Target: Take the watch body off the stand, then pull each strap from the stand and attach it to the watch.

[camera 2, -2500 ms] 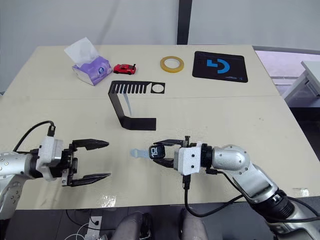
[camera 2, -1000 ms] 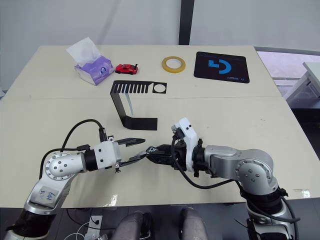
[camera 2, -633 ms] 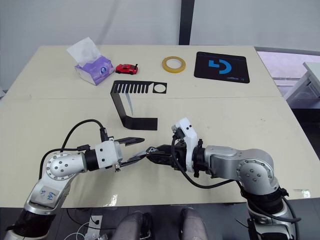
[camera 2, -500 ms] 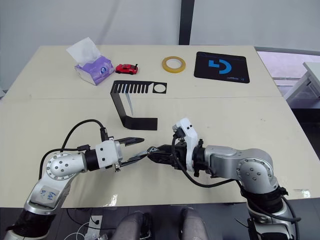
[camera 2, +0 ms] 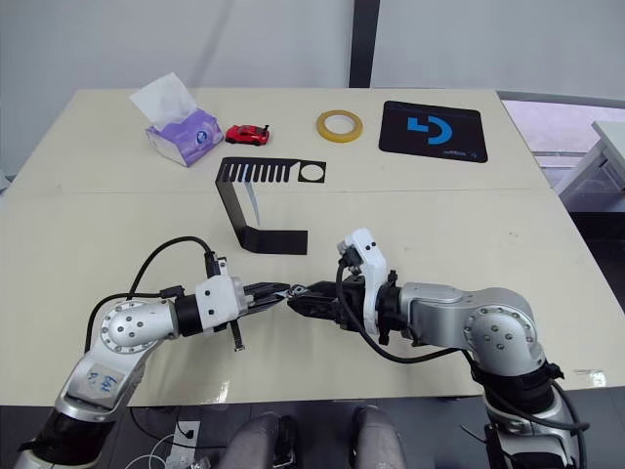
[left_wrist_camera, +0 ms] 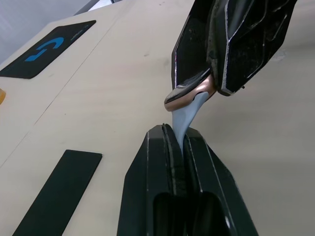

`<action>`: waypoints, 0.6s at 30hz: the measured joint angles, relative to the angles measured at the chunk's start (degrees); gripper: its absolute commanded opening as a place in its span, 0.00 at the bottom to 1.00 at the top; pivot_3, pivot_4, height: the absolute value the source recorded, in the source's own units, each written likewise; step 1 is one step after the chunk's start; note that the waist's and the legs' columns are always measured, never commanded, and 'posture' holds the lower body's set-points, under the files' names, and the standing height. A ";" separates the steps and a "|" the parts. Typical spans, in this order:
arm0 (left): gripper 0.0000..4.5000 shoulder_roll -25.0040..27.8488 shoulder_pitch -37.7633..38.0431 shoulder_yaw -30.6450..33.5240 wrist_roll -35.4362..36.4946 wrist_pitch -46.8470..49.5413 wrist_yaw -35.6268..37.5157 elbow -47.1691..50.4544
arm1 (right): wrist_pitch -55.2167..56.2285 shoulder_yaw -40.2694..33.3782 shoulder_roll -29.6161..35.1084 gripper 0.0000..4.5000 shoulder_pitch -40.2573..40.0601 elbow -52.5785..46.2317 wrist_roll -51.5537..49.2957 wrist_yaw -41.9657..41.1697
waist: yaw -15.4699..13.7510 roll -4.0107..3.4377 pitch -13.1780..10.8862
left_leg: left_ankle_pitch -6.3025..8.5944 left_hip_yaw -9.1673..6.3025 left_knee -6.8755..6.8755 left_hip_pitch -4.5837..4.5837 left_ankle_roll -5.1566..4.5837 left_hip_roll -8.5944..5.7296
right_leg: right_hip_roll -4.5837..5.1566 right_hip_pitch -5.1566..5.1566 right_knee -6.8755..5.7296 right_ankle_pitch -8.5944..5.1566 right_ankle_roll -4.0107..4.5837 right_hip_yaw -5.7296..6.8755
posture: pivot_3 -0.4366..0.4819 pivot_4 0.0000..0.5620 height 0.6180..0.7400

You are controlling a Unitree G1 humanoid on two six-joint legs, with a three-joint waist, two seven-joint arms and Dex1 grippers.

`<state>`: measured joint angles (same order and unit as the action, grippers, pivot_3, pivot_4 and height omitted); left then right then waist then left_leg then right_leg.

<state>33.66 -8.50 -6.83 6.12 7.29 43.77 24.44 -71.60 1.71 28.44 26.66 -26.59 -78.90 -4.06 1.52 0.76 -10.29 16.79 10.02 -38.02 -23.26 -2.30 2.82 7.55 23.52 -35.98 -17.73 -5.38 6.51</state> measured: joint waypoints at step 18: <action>0.00 -1.59 -1.29 -0.02 0.24 5.24 -1.05 1.63 | 0.77 -0.23 0.83 0.37 0.05 0.11 -1.89 1.96 | -0.02 0.00 0.00 | 0.00 0.00 0.00 -0.01 0.00 0.00 | 0.00 0.00 0.00 0.00 0.00 0.00 | 0.48 0.27 1.00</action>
<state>32.07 -9.79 -6.86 6.36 12.53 42.72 26.07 -70.83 1.48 29.28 26.71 -26.48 -80.78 -2.10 1.50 0.76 -10.29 16.79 10.02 -38.02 -23.27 -2.30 2.83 7.55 23.52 -35.98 -17.73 -5.38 6.51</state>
